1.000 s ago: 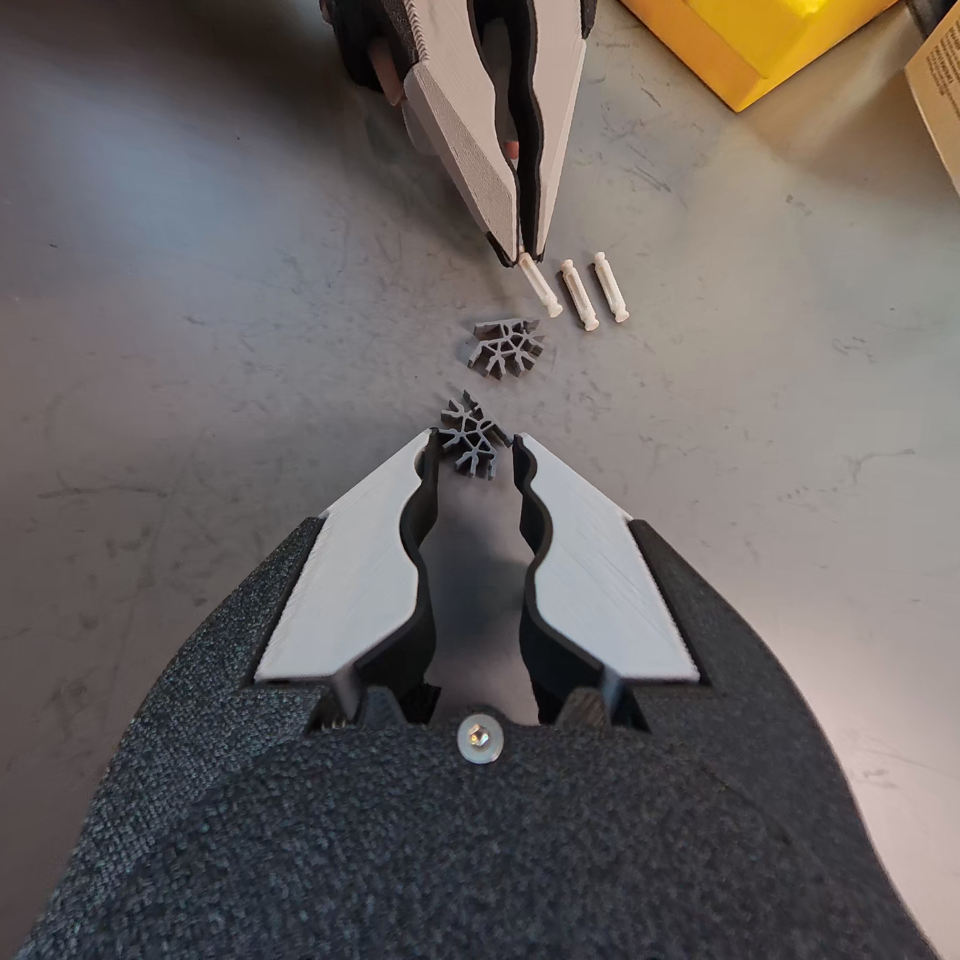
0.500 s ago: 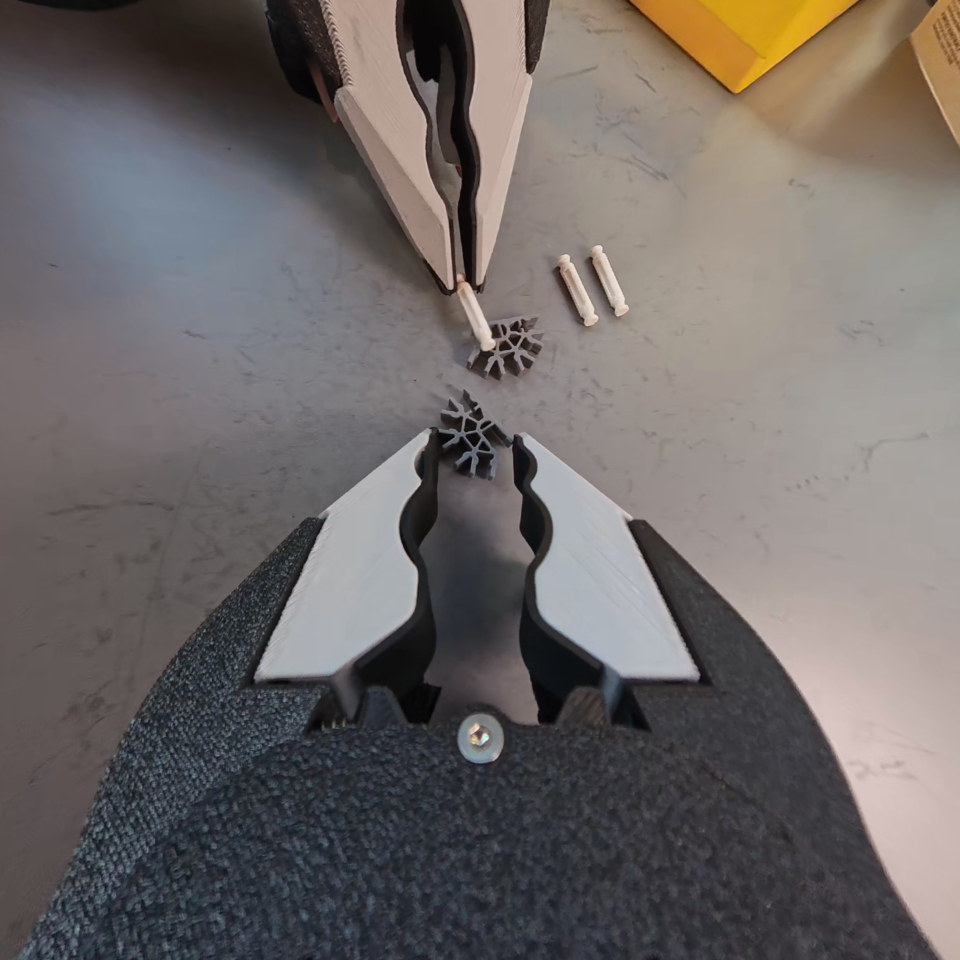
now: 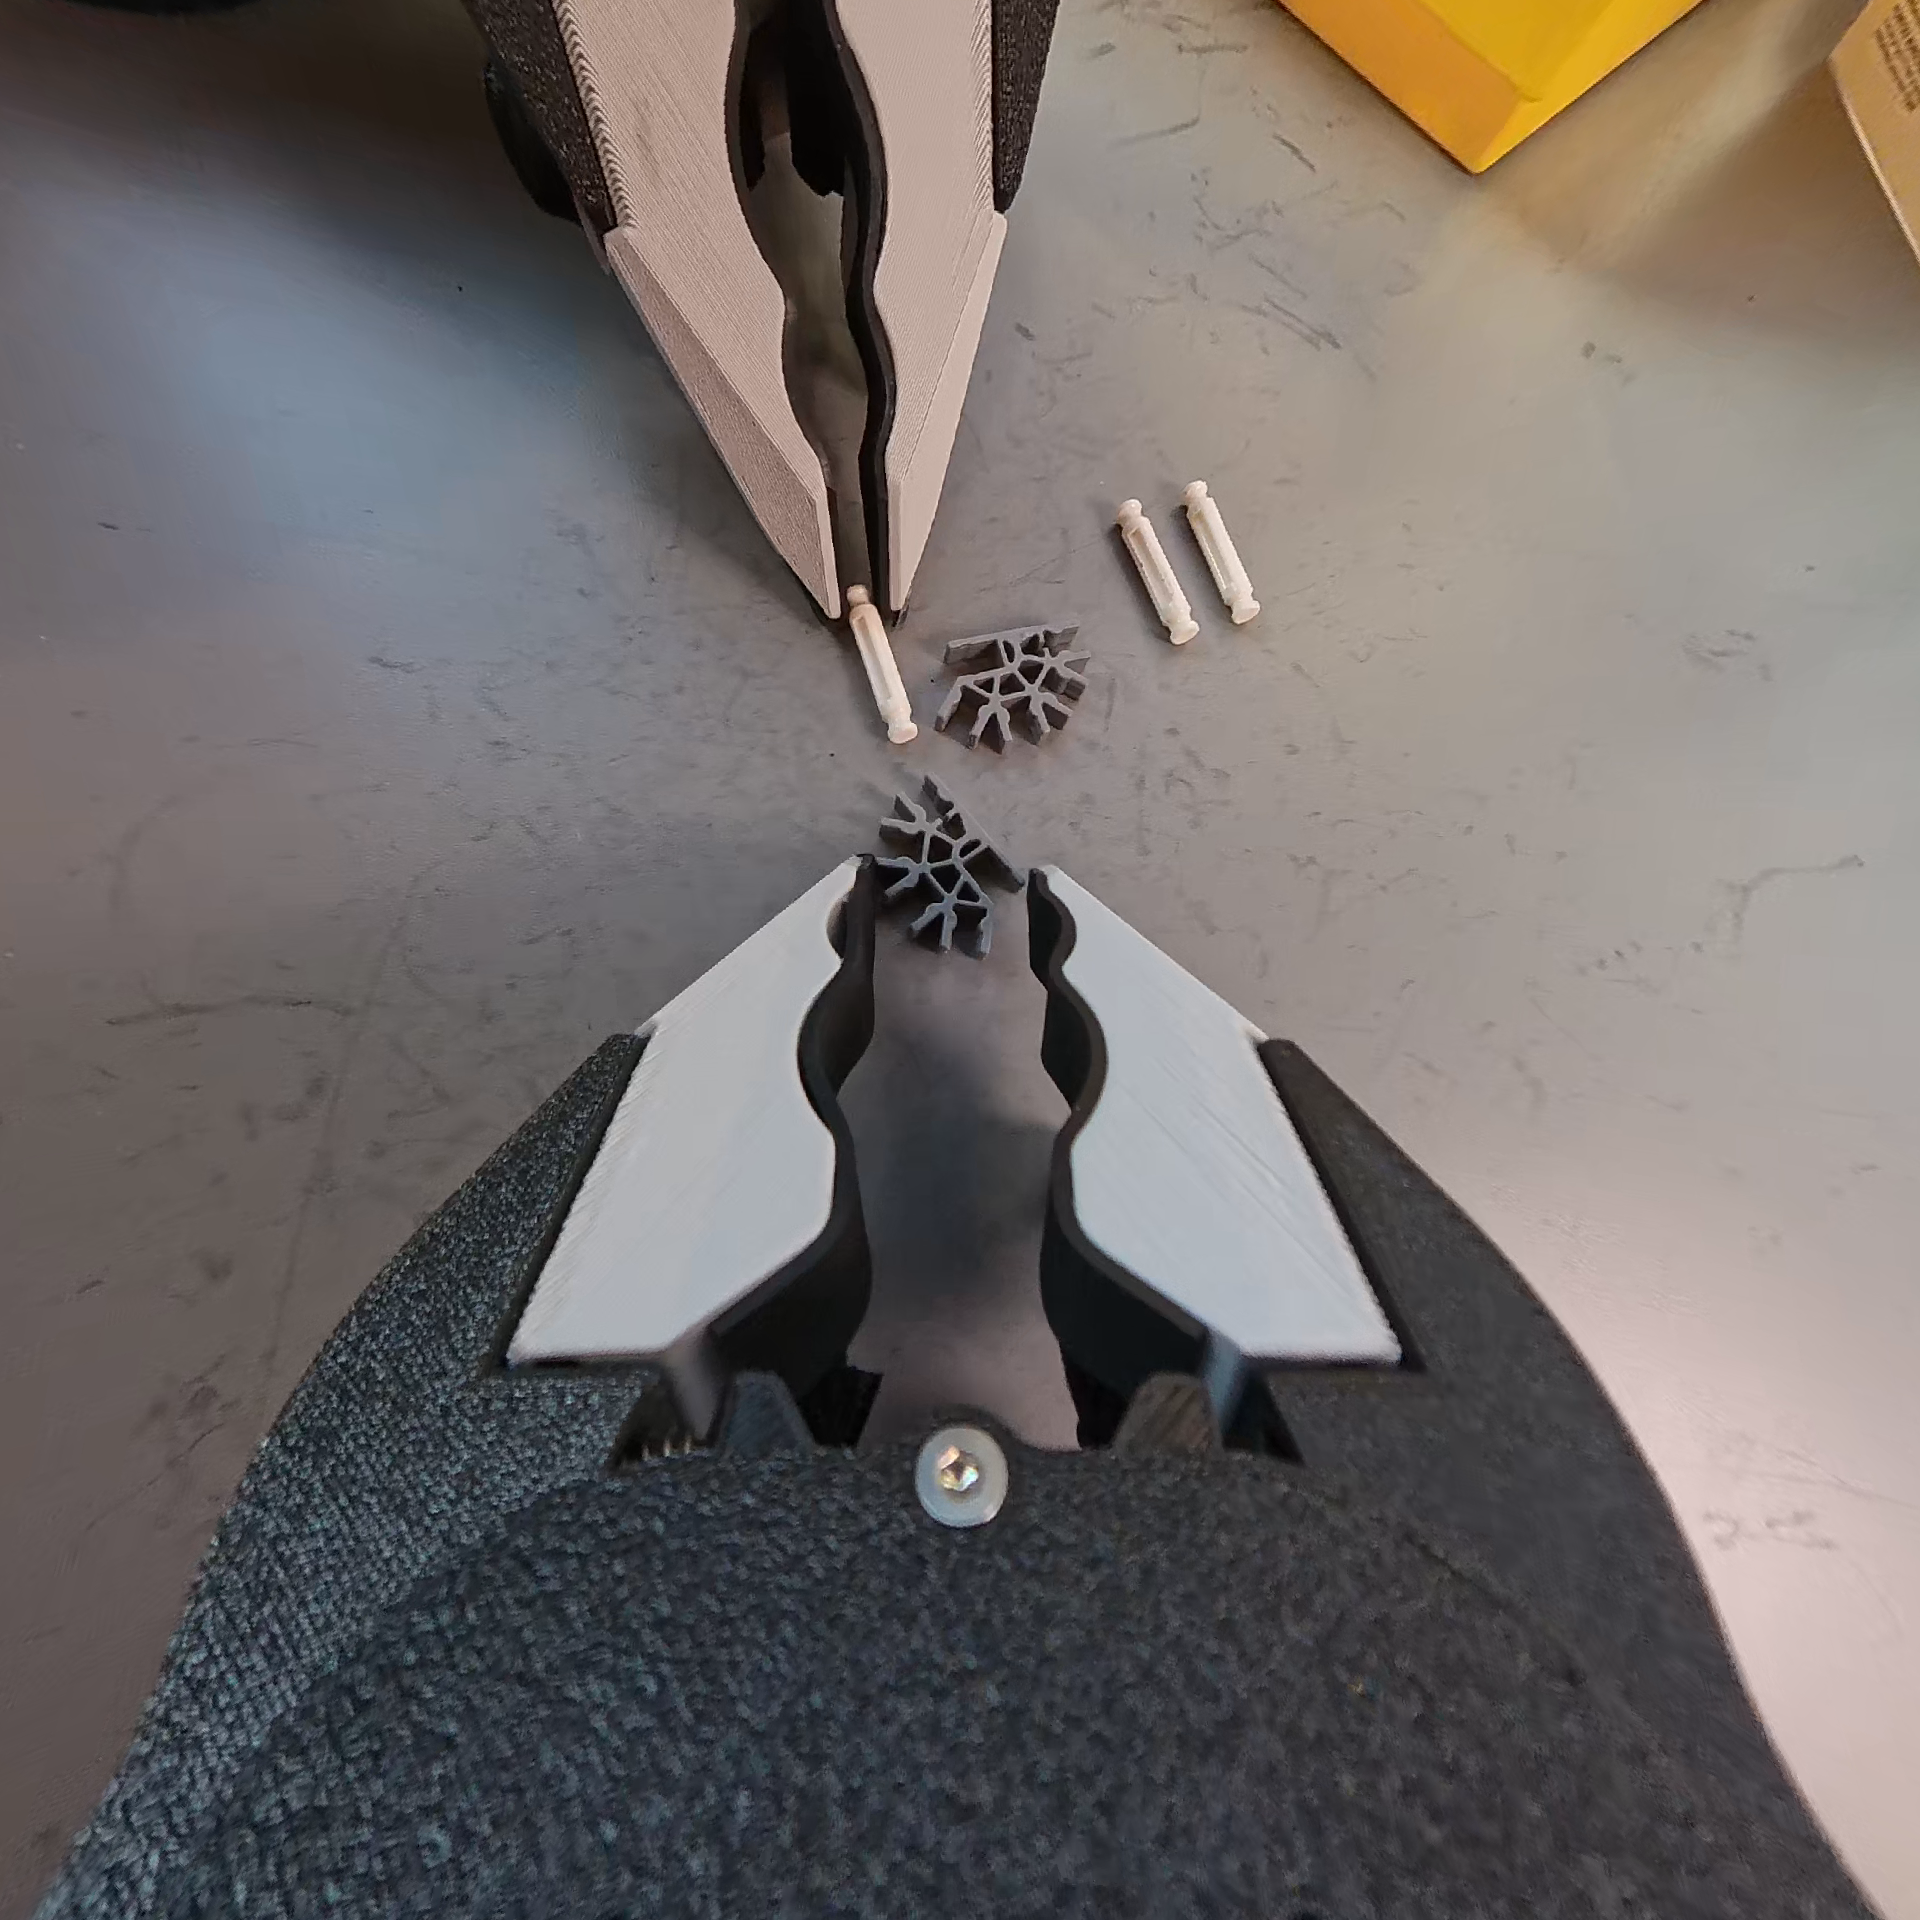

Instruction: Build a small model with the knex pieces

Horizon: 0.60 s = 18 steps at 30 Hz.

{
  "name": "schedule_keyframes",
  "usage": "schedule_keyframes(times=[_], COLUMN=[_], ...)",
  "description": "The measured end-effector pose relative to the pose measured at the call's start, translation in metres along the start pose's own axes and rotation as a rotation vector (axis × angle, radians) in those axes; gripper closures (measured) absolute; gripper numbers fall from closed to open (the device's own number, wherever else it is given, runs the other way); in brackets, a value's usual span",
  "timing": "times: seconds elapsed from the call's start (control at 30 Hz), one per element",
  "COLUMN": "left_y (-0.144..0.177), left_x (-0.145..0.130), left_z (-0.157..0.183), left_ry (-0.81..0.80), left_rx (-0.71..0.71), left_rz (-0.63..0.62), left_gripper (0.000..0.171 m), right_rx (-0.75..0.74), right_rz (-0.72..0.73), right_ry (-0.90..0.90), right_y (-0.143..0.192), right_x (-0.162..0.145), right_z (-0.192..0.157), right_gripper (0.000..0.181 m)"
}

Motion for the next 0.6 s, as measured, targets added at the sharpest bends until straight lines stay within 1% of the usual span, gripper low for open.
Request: schedule_keyframes(times=[0.2, 0.3, 0.43, 0.6], left_y=[0.0054, 0.0057, 0.0058, 0.0032], left_x=[-0.0031, -0.0034, -0.0033, -0.0019], left_z=[-0.0036, -0.0042, -0.0041, -0.0044], left_ry=[0.015, 0.021, 0.02, 0.032], left_rx=[0.006, 0.002, 0.006, 0.003], left_rz=[-0.012, -0.009, -0.008, 0.007], left_gripper=[0.163, 0.163, 0.163, 0.162], right_rx=[-0.049, -0.047, -0.023, 0.0], right_rz=[-0.045, -0.042, -0.024, -0.011], right_ry=[-0.035, -0.042, -0.032, -0.025], right_y=[0.0069, 0.0072, 0.0066, 0.0035], right_x=[-0.0058, -0.0066, -0.0041, -0.0012], right_z=[0.0095, 0.0102, 0.0069, 0.0027], right_gripper=[0.153, 0.152, 0.146, 0.145])
Point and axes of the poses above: each gripper's, where its closed fingertips meet, y back along the fingers, x out of its top, z = x × y across the jaws, the point moved 9 cm from there along y, back along the fingers, and after that the axes turned 4 degrees about -x, right-handed, at the moved point
